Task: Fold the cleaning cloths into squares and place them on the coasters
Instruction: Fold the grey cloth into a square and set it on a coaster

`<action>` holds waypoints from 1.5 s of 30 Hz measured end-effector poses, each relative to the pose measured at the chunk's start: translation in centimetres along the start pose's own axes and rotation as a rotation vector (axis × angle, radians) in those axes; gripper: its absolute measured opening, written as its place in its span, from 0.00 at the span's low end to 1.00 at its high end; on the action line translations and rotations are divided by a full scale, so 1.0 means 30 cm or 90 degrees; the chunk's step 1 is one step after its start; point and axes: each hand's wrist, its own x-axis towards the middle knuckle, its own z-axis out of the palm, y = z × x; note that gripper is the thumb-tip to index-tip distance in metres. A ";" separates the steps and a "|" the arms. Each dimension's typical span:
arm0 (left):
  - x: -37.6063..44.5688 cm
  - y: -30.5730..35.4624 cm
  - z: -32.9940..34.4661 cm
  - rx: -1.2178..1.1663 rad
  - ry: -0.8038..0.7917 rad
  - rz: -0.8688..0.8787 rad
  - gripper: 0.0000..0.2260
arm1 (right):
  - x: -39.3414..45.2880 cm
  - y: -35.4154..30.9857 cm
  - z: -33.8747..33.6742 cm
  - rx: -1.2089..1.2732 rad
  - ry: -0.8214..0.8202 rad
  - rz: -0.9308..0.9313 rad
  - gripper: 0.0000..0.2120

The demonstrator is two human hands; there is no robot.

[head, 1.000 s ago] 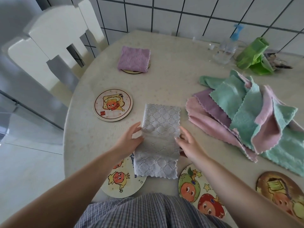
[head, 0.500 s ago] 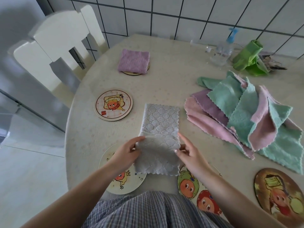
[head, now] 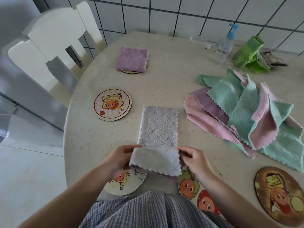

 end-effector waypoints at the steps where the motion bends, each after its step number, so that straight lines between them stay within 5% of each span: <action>1: 0.012 0.019 0.002 0.020 0.021 0.005 0.11 | 0.013 -0.017 -0.002 0.024 0.009 -0.010 0.09; 6: 0.098 0.131 0.012 0.114 0.093 0.047 0.06 | 0.120 -0.085 -0.030 0.015 0.047 -0.035 0.09; 18: 0.253 0.173 0.001 0.285 0.108 0.071 0.16 | 0.286 -0.063 -0.007 -0.007 0.054 0.096 0.07; 22: 0.254 0.141 0.002 0.396 0.188 0.219 0.11 | 0.285 -0.068 -0.002 -0.065 0.099 0.043 0.07; 24: 0.246 0.138 0.010 0.332 0.175 0.258 0.19 | 0.288 -0.080 0.003 -0.037 0.129 0.008 0.09; 26: 0.248 0.138 0.012 0.314 0.146 0.303 0.27 | 0.295 -0.088 0.006 -0.002 0.103 -0.021 0.15; 30: 0.270 0.139 0.004 0.449 0.119 0.380 0.27 | 0.310 -0.075 -0.004 -0.138 -0.001 -0.092 0.24; 36: 0.288 0.148 0.009 0.480 0.103 0.431 0.29 | 0.318 -0.057 -0.010 -0.249 0.023 -0.187 0.28; 45: 0.306 0.188 0.028 0.544 0.131 0.356 0.30 | 0.373 -0.054 0.003 -0.287 0.048 -0.184 0.28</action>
